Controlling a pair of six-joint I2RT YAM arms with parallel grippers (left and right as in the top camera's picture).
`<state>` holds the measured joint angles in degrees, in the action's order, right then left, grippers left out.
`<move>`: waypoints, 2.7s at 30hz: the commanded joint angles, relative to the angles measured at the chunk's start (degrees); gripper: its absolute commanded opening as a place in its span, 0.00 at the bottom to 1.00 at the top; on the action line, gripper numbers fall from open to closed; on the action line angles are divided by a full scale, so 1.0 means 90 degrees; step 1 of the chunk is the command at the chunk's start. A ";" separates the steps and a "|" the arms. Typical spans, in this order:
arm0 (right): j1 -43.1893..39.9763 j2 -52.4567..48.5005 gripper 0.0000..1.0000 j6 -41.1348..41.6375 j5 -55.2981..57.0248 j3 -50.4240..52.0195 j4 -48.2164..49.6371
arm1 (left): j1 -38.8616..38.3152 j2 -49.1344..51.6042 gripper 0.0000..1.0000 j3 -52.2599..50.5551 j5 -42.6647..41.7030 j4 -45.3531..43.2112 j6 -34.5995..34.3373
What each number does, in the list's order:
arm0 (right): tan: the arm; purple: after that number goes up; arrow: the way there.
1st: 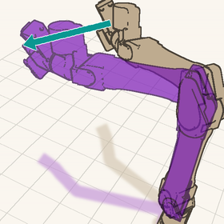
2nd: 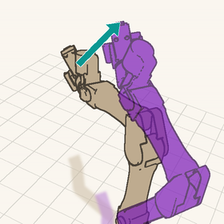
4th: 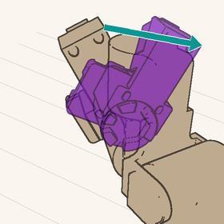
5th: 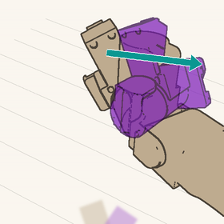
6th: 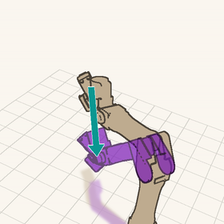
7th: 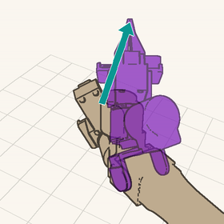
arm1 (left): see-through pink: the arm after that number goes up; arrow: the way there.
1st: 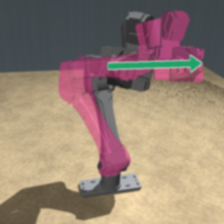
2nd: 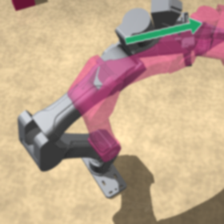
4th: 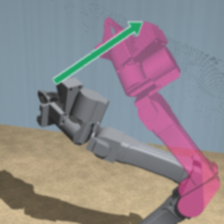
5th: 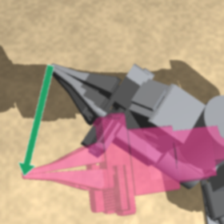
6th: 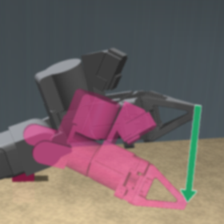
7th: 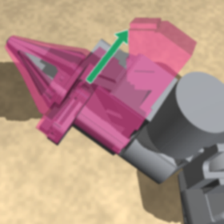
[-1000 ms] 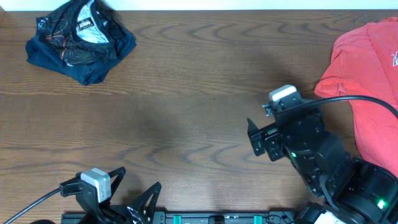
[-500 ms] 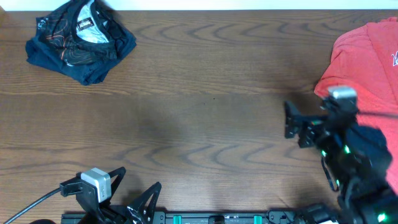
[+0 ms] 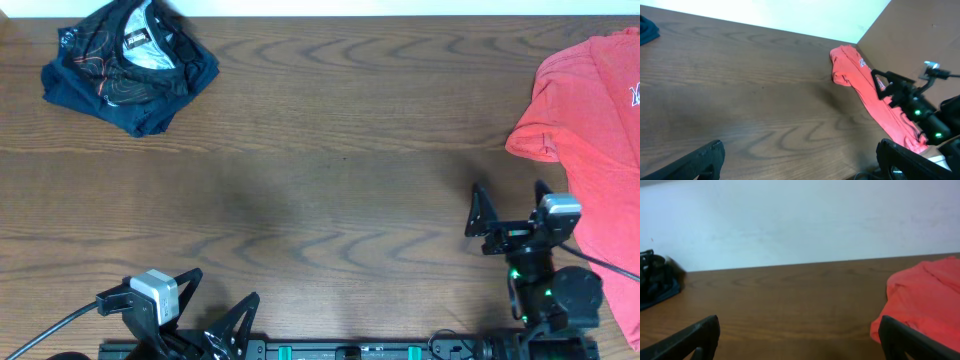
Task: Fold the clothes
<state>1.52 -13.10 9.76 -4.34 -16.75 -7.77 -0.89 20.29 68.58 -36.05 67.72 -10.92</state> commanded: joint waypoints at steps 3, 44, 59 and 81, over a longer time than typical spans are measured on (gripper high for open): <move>-0.0056 0.0512 0.99 -0.0090 0.0134 0.0775 0.0554 | -0.0024 0.0032 0.98 -0.0015 -0.0090 0.0000 -0.0012; -0.0495 0.1426 0.99 -0.0141 0.0330 0.1826 0.0393 | -0.0024 0.0032 0.98 -0.0015 -0.0090 0.0000 -0.0012; -0.0495 0.1426 0.99 -0.0141 0.0330 0.1826 0.0393 | -0.0024 0.0032 0.98 -0.0015 -0.0090 0.0000 -0.0012; -0.0495 0.1426 0.99 -0.0141 0.0330 0.1826 0.0393 | -0.0046 -0.1746 0.98 -0.4138 0.2120 -0.4056 -0.1355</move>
<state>-2.42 -0.69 9.54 -1.67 -0.47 -4.03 -0.89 5.65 36.75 -26.68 33.89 -15.03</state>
